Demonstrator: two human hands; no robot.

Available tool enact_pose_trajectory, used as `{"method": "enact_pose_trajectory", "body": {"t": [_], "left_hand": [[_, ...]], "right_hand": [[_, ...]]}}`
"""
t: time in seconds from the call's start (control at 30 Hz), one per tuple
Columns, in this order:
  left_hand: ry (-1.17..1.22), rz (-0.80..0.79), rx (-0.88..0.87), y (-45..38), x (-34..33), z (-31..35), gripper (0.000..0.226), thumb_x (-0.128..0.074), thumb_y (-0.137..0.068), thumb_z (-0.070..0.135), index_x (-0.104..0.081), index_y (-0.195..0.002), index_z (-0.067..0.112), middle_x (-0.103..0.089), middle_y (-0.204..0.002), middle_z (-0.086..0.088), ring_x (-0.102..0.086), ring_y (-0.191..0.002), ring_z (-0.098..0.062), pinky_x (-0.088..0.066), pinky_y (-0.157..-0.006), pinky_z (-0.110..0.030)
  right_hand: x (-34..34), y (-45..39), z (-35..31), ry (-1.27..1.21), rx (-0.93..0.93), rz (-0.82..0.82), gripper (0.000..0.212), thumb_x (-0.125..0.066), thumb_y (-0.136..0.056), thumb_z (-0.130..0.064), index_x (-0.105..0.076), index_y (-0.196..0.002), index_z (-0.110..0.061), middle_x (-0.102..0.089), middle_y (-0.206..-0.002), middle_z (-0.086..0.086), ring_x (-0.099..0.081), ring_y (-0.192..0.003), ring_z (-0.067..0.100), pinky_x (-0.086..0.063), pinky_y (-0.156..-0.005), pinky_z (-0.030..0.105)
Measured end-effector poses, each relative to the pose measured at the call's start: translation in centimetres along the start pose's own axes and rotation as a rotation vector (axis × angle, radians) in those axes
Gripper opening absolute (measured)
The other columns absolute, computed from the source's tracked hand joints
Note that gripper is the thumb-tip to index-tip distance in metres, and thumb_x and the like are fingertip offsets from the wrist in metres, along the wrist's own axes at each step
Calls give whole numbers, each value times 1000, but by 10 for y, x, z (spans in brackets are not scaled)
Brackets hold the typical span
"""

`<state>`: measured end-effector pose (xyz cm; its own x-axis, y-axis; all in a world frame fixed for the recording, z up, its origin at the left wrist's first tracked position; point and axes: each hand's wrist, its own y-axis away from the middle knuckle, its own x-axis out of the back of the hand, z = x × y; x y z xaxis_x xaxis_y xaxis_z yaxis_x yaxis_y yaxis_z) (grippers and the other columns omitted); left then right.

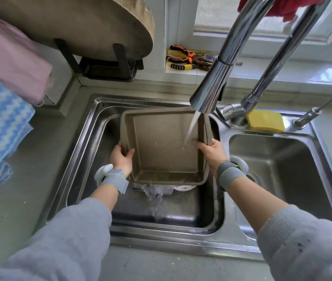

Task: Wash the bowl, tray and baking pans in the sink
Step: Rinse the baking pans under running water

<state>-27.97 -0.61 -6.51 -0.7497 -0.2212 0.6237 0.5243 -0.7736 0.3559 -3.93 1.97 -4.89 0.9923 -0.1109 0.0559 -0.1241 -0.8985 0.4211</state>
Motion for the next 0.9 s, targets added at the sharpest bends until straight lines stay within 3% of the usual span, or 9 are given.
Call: {"method": "enact_pose_trajectory", "body": {"t": [0.17, 0.33, 0.53, 0.6, 0.67, 0.7, 0.77, 0.83, 0.9], "left_hand": [[25, 183, -151, 0, 36, 29, 36, -56, -94, 29, -51, -116, 0, -59, -109, -14, -56, -99, -29, -33, -75, -25], [57, 305, -265, -7, 58, 38, 31, -62, -89, 27, -54, -101, 1, -50, -80, -3, -45, -72, -22, -27, -59, -22], [115, 275, -332, -8, 66, 39, 21, -65, -86, 19, -45, -82, 11, -48, -65, 2, -42, -59, -18, -28, -51, -24], [89, 185, -304, -7, 65, 37, 16, -63, -85, 13, -47, -81, 14, -53, -69, 2, -47, -62, -16, -30, -48, -19], [97, 85, -245, -6, 60, 33, 9, -60, -83, 11, -56, -89, 16, -63, -82, 0, -56, -72, -18, -41, -57, -16], [130, 55, -221, -4, 55, 32, 15, -59, -81, 12, -60, -95, 17, -67, -88, -2, -60, -78, -19, -47, -65, -19], [199, 54, -153, 0, 44, 27, 23, -58, -79, 9, -63, -101, 16, -68, -93, -2, -62, -82, -20, -46, -73, -25], [259, 72, -80, 7, 26, 25, 23, -58, -80, 4, -64, -101, 12, -67, -92, -3, -61, -81, -20, -44, -73, -24], [353, 95, -16, 10, 9, 24, 25, -57, -79, 2, -65, -102, 8, -68, -93, -8, -62, -82, -22, -46, -75, -26]], "right_hand": [[-28, -11, 5, -21, -82, 43, 7, -70, -84, -12, -65, -89, -14, -70, -92, 12, -67, -91, 31, -55, -88, 44], [-48, -26, 8, 31, -132, 45, 38, -72, -81, -25, -63, -114, -8, -69, -108, 12, -65, -100, 31, -52, -94, 46], [-54, -31, 15, 56, -204, 22, 19, -55, -90, -12, -59, -108, -7, -61, -95, 14, -58, -86, 27, -48, -79, 38], [-48, -31, 11, -20, -192, 32, 18, -50, -92, -6, -60, -107, -4, -60, -85, 11, -57, -80, 24, -48, -73, 33], [-42, -30, 10, -75, -175, 30, 20, -46, -90, 1, -59, -103, -6, -59, -79, 9, -57, -70, 21, -49, -65, 29], [-39, -29, 10, -68, -164, 12, 28, -45, -88, 2, -58, -111, -7, -62, -85, 10, -58, -73, 22, -51, -67, 31], [-36, -21, 13, 102, -115, -36, 61, -50, -86, -1, -36, -144, -15, -58, -122, 7, -58, -105, 24, -49, -94, 37], [-31, -11, 25, 465, 37, -88, 76, -52, -90, -5, -11, -153, -18, -26, -155, 5, -28, -141, 22, -22, -117, 32], [-31, 1, 40, 798, 262, -275, 71, -50, -90, -2, -18, -152, -18, -6, -161, 6, -4, -149, 20, -3, -118, 28]]}}
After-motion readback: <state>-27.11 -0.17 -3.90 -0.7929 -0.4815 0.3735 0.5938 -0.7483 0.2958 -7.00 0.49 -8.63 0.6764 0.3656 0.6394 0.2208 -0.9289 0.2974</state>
